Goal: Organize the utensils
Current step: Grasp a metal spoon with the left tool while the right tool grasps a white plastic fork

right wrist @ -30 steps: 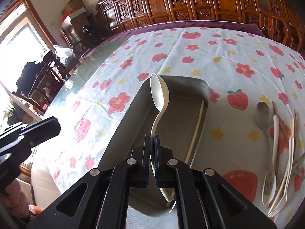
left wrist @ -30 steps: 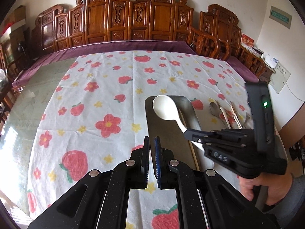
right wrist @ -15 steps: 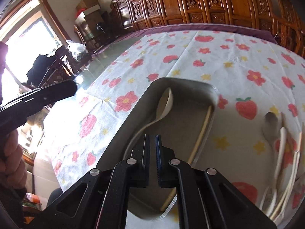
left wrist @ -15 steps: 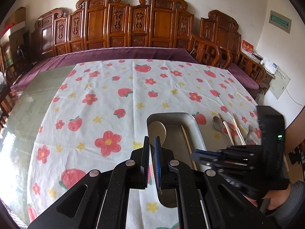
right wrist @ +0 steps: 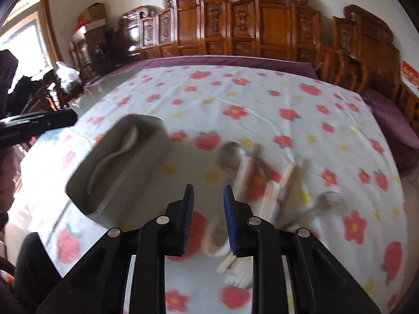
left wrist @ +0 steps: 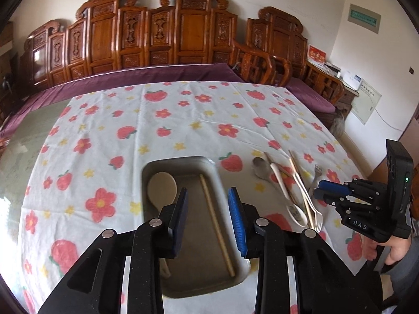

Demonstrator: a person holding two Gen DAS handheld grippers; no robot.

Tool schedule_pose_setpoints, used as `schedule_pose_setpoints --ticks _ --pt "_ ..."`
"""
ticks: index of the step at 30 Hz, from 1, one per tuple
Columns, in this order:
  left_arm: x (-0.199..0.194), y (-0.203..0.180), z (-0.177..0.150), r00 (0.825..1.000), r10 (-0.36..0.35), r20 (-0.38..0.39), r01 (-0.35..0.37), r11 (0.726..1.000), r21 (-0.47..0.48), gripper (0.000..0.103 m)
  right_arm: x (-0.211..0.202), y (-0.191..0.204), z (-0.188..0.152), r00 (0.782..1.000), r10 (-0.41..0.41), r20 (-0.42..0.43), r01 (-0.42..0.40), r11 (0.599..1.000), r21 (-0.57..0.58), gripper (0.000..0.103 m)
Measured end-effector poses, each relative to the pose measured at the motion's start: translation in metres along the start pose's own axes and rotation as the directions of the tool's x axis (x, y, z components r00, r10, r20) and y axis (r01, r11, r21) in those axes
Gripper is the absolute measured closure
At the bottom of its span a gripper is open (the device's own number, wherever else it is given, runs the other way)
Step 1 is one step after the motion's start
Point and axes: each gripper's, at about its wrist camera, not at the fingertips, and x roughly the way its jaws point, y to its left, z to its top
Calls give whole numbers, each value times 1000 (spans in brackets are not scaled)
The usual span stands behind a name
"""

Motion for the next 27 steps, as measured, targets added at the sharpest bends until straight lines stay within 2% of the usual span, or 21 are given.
schedule_pose_setpoints --ticks 4,9,16,21,23,25,27 --pt "20 -24 4 999 -34 -21 34 999 24 68 5 -24 -16 999 -19 -31 20 999 30 77" --pt "39 -49 2 997 -57 -54 60 997 55 67 14 -37 -31 997 -3 -74 8 998 69 78" --pt "56 -72 -3 993 -81 -92 87 994 71 67 30 -41 -47 990 69 -127 -50 988 143 77" --pt "60 -84 -7 990 -84 -111 93 992 83 67 37 -47 -52 981 149 -127 -119 968 223 77" --pt "62 -87 -8 990 -80 -118 91 992 86 67 40 -46 -53 979 153 -137 -118 966 232 77" --pt "63 -90 -9 989 -78 -122 89 992 86 67 42 -48 -54 978 165 -128 -129 960 248 81" --pt "65 -92 -9 989 -72 -127 83 993 87 67 41 -51 -55 972 197 -124 -156 946 283 92"
